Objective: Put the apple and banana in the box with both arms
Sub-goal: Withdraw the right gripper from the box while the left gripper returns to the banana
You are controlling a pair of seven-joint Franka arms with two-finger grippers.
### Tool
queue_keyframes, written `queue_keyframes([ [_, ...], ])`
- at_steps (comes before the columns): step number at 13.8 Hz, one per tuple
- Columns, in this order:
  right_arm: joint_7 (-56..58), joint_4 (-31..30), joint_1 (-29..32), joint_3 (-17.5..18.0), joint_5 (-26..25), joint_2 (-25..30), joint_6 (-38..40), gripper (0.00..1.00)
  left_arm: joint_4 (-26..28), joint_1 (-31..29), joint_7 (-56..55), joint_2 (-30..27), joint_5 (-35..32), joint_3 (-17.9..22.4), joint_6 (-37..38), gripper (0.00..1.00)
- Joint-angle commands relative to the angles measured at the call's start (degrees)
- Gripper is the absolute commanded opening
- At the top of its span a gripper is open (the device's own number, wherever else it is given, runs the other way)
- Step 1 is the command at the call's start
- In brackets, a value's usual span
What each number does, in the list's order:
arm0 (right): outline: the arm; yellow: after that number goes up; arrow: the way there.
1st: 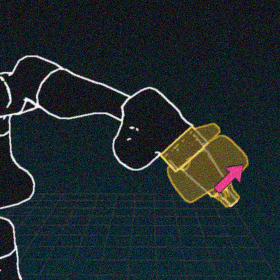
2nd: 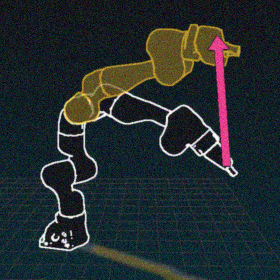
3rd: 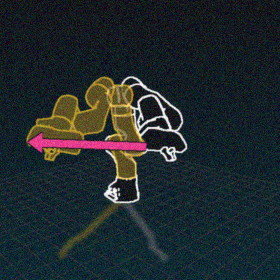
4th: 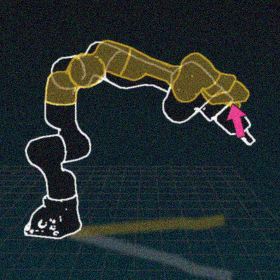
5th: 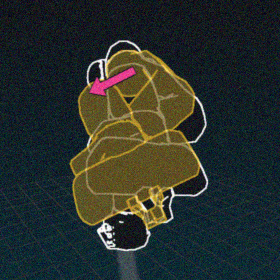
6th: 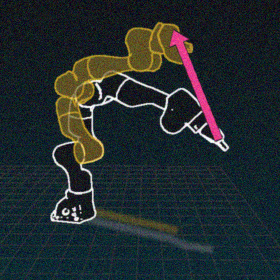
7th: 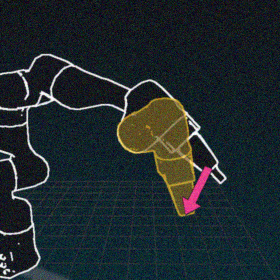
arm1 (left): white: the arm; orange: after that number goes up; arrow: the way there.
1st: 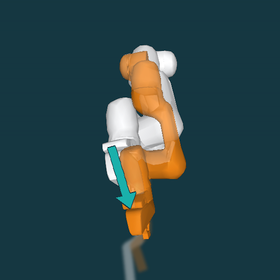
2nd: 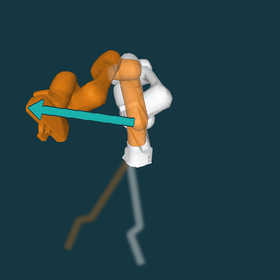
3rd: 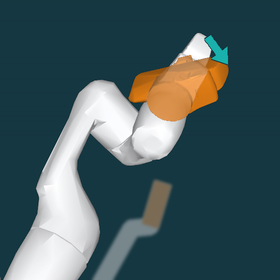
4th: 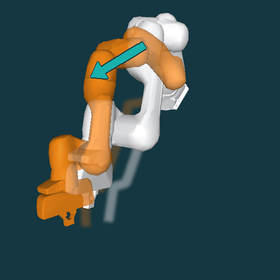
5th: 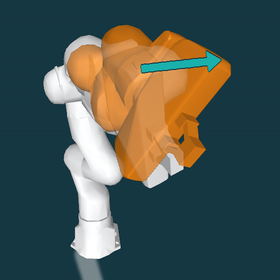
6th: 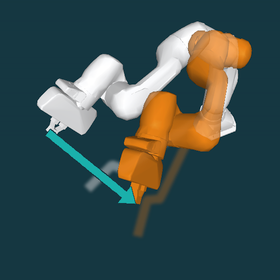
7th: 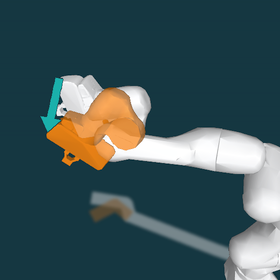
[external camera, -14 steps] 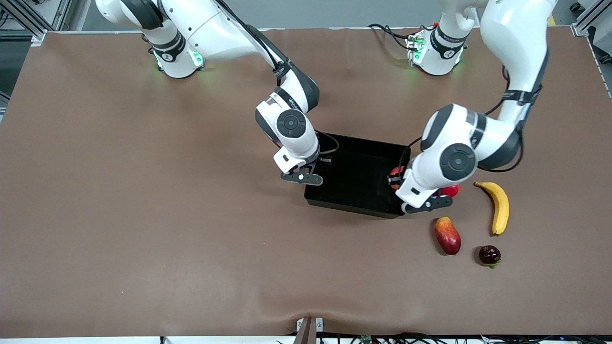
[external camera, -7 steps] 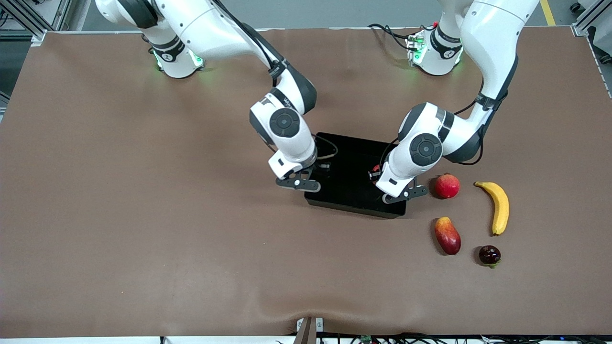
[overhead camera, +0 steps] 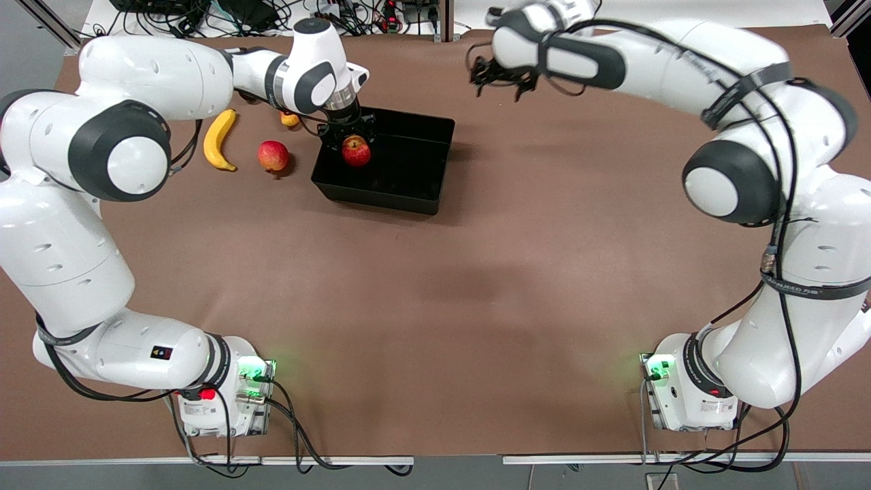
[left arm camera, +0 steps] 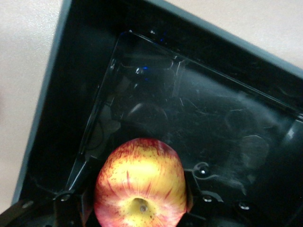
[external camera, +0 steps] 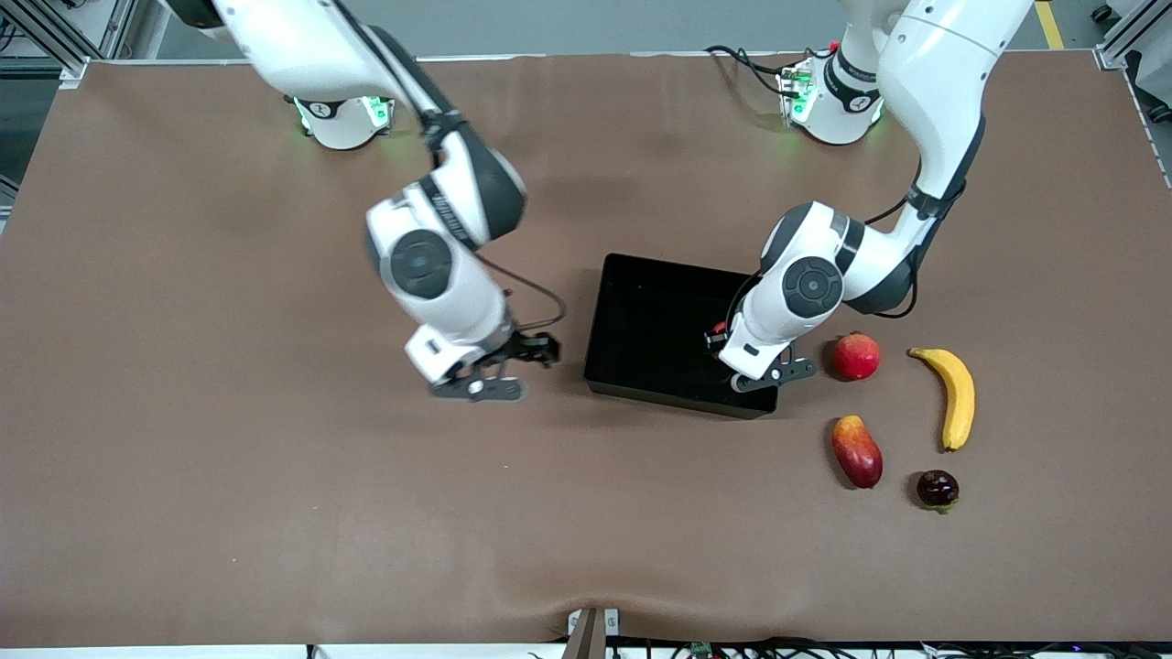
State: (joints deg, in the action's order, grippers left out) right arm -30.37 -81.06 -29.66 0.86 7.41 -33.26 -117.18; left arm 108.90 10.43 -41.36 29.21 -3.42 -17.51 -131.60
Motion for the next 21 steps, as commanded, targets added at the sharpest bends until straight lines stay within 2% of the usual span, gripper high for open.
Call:
queue_keyframes([
  [1,2.7,-2.4,3.4,1.2,-0.4,3.3,3.3,1.0,0.3,0.3,-1.8,1.4,-1.6,-0.1,-1.4,0.0],
  [3,2.7,-2.4,5.5,1.1,-0.3,4.4,6.3,1.0,0.0,0.3,-1.9,2.3,-1.6,-0.1,-1.5,0.0],
  [4,2.7,-2.4,6.5,1.2,-0.2,5.2,7.6,1.0,-0.1,0.3,-1.9,2.6,-1.6,-0.1,-1.4,0.56],
  [5,2.8,-2.4,7.4,1.2,-0.2,6.0,8.6,1.0,-0.4,0.3,-2.4,2.3,-1.7,-0.1,-1.4,1.0],
  [7,3.2,-2.5,8.4,1.1,-0.2,7.4,10.4,1.0,-1.4,0.5,-3.2,-0.2,-1.7,-0.1,0.5,1.0],
  [8,4.2,-3.0,8.9,1.1,-0.2,8.6,11.3,1.0,-2.5,0.2,-3.2,-3.0,-1.6,-0.1,4.4,1.0],
  [9,7.0,-3.9,10.6,1.2,-0.2,10.0,12.3,1.0,-5.8,-0.3,-2.9,-5.3,-1.7,-0.1,9.9,1.0],
  [11,15.3,-4.6,13.4,1.1,-0.2,11.8,15.4,1.0,-15.8,-2.0,-0.5,-7.0,-1.8,0.3,22.7,1.0],
  [12,18.6,-4.8,15.1,1.1,-0.1,12.8,16.7,1.0,-19.9,-3.7,3.7,-7.0,-1.7,0.5,27.1,1.0],
  [13,21.6,-4.9,16.7,1.1,-0.1,14.1,17.9,1.0,-21.8,-6.6,8.3,-7.1,-1.7,0.5,29.3,1.0],
  [18,31.9,-5.0,23.3,-0.2,-0.2,21.4,24.8,1.0,-20.2,-22.3,31.4,-6.3,-1.6,-0.1,29.3,1.0],
  [21,39.7,-5.0,28.9,-0.9,-0.2,27.6,28.1,1.0,-16.9,-27.4,38.7,-4.3,-1.6,0.1,24.0,1.0],
])
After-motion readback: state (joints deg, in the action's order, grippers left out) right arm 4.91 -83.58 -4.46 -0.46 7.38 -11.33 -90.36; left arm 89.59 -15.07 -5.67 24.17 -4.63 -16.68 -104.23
